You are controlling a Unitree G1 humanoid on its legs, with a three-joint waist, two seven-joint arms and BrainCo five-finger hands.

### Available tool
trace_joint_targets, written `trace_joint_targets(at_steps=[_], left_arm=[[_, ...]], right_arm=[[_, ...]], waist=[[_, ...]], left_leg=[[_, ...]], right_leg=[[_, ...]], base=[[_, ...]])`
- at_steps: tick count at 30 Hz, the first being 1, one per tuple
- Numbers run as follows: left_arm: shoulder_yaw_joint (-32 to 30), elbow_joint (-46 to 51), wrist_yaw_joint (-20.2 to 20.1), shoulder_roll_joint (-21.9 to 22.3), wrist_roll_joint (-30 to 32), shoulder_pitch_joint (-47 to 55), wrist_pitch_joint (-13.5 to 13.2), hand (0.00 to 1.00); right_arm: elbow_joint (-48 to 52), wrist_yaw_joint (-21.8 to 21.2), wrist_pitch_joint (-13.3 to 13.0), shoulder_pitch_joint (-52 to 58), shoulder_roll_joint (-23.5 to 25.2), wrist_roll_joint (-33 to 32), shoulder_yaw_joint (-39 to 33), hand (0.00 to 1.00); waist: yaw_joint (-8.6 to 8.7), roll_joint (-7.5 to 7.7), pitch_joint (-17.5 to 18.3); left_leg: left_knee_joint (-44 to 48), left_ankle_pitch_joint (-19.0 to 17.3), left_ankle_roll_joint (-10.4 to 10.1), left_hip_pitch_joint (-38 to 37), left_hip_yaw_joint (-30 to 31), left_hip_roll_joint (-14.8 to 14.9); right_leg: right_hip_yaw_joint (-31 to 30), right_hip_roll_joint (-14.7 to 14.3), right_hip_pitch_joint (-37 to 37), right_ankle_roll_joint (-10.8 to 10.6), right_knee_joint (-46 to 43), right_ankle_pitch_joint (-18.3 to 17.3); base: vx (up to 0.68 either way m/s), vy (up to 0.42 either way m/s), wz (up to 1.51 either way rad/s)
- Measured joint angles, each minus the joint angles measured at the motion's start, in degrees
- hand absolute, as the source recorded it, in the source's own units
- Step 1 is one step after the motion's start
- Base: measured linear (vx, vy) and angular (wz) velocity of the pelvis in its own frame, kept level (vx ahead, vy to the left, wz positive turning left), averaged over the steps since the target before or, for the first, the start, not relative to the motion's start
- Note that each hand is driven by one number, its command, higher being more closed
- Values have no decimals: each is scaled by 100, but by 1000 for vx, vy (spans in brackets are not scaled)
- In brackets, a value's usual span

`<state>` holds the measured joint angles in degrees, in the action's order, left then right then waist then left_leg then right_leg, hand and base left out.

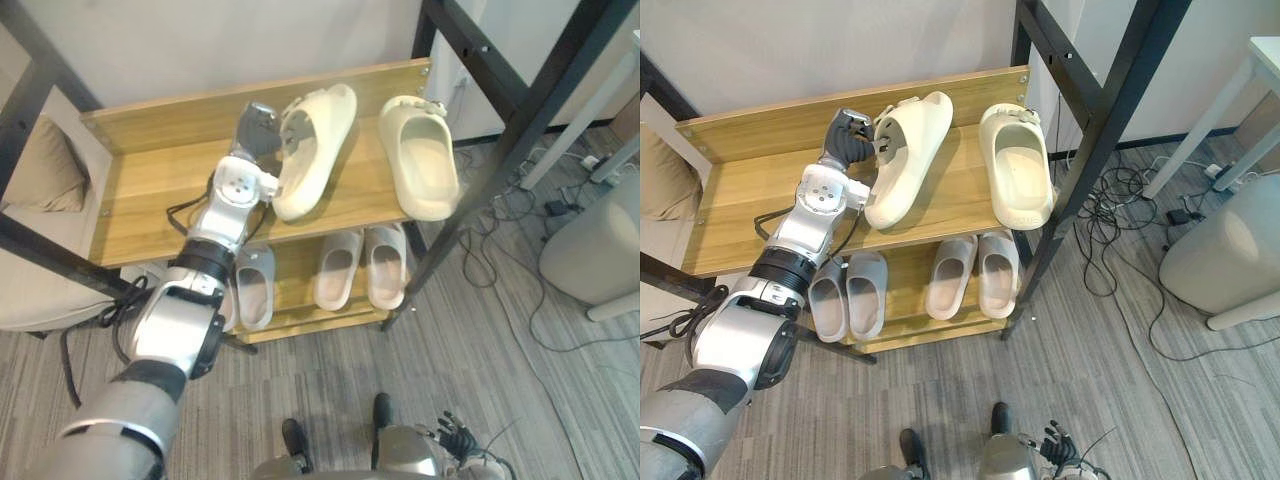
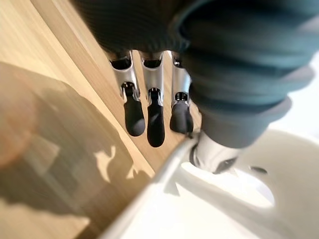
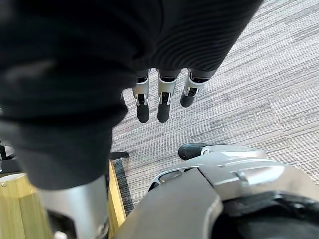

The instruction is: Organize the slippers on the shoe rack

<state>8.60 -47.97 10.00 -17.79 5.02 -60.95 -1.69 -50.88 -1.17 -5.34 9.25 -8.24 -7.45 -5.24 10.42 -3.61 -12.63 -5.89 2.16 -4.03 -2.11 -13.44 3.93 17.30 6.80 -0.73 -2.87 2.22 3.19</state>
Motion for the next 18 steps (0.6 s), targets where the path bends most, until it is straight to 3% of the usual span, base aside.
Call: trace_joint_targets(at_steps=[18], left_arm=[[-20,6,-1,-56,-314,0,-4,0]], right_arm=[[-14,0,25,-8,-26,5,106,0]], waist=[[-8,45,25]], left_leg=[[0,17,-3,-5,81,-5]], right_leg=[[72,6,51,-3,1,-2]], base=[[-2,-1,1]])
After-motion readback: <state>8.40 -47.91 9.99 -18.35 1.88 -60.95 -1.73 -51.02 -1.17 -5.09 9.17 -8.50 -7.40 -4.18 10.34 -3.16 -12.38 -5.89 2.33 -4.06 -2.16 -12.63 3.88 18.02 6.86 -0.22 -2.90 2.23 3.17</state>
